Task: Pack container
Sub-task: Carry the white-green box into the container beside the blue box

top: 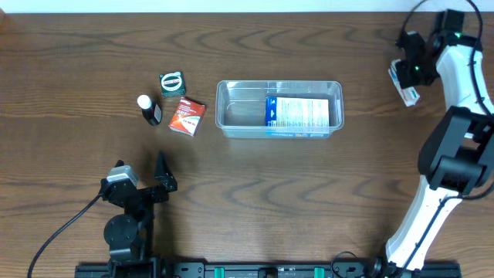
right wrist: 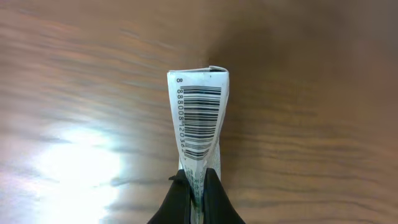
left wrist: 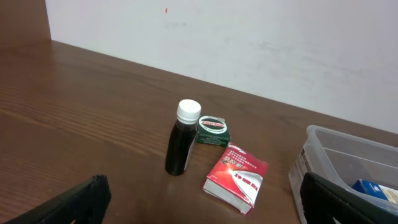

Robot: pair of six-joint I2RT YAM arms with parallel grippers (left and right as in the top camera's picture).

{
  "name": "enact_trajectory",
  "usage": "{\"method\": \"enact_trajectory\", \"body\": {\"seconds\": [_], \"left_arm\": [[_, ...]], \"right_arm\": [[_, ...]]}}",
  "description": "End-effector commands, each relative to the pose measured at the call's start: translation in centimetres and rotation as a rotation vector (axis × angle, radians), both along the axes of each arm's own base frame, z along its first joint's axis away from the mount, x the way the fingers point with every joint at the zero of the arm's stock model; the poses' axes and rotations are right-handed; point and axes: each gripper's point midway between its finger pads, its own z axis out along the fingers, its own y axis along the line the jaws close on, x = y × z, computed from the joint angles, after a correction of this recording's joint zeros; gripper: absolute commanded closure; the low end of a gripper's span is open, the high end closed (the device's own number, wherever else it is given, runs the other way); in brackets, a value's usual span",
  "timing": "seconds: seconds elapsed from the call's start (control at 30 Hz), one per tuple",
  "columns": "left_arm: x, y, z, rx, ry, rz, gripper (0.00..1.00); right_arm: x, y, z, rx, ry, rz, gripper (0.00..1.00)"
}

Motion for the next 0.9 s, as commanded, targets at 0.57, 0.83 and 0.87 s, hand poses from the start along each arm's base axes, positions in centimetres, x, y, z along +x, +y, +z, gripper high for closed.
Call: {"method": "enact_trajectory", "body": {"seconds": [0.57, 0.83, 0.87], "left_arm": [[-0.1, 0.4, -1.7, 0.01, 0.054, 0.017, 0.02], [-0.1, 0.4, -1.7, 0.01, 0.054, 0.017, 0.02], [-0.1, 0.4, -1.7, 0.01, 0.054, 0.017, 0.02]], "right_arm": [[-7.3, 24.9, 15.9, -0.081, -0.251, 0.915, 0.99], [-9.6, 26.3, 14.0, 0.021, -0.193, 1.031, 0.99], [-9.8, 26.3, 13.7, 0.024, -0.183, 1.043, 0.99]]}}
